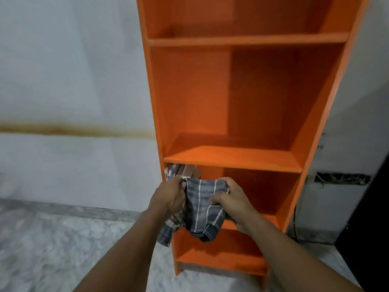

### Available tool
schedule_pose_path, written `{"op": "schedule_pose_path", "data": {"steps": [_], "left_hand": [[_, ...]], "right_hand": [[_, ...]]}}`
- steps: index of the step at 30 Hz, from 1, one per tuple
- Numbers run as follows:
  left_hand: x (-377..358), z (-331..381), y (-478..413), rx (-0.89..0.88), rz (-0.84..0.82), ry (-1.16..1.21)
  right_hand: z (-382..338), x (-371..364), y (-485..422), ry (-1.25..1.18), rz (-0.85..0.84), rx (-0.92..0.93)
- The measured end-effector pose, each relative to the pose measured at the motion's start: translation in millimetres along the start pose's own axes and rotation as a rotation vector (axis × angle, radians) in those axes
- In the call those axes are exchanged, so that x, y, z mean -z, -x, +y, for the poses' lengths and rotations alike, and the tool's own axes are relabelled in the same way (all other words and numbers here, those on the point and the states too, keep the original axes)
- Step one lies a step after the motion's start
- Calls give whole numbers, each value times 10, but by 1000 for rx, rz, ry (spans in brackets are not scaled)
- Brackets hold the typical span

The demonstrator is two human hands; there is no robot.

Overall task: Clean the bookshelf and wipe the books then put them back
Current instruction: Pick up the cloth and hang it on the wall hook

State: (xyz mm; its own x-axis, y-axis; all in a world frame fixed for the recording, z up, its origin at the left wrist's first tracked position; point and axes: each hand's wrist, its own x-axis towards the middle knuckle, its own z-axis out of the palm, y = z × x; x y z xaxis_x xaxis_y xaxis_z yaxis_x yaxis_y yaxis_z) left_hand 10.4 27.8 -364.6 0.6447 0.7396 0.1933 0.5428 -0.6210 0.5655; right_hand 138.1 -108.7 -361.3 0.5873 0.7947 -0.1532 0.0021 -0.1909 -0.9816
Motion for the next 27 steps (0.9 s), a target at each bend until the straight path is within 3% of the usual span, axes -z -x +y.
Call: {"op": "schedule_pose_path", "data": {"steps": [7,12,19,23,27], "left_hand": [[2643,1158,-330,18,200,-33],[3949,1560,-410,12,285,-80],[4993,1697,-369,-139,355,-34],[5286,1633,-375,-254,304,-34],[5495,1396,-526,-213,309,-91]], "right_hand": [[-2736,-359,307,-40,-2,280],[-4027,-684,584,-76,15,396],[-4967,-1136,878,-75,89,497],[-5215,-1404,898,-132,95,517],[-5366,-1651,751,-236,30,478]]}}
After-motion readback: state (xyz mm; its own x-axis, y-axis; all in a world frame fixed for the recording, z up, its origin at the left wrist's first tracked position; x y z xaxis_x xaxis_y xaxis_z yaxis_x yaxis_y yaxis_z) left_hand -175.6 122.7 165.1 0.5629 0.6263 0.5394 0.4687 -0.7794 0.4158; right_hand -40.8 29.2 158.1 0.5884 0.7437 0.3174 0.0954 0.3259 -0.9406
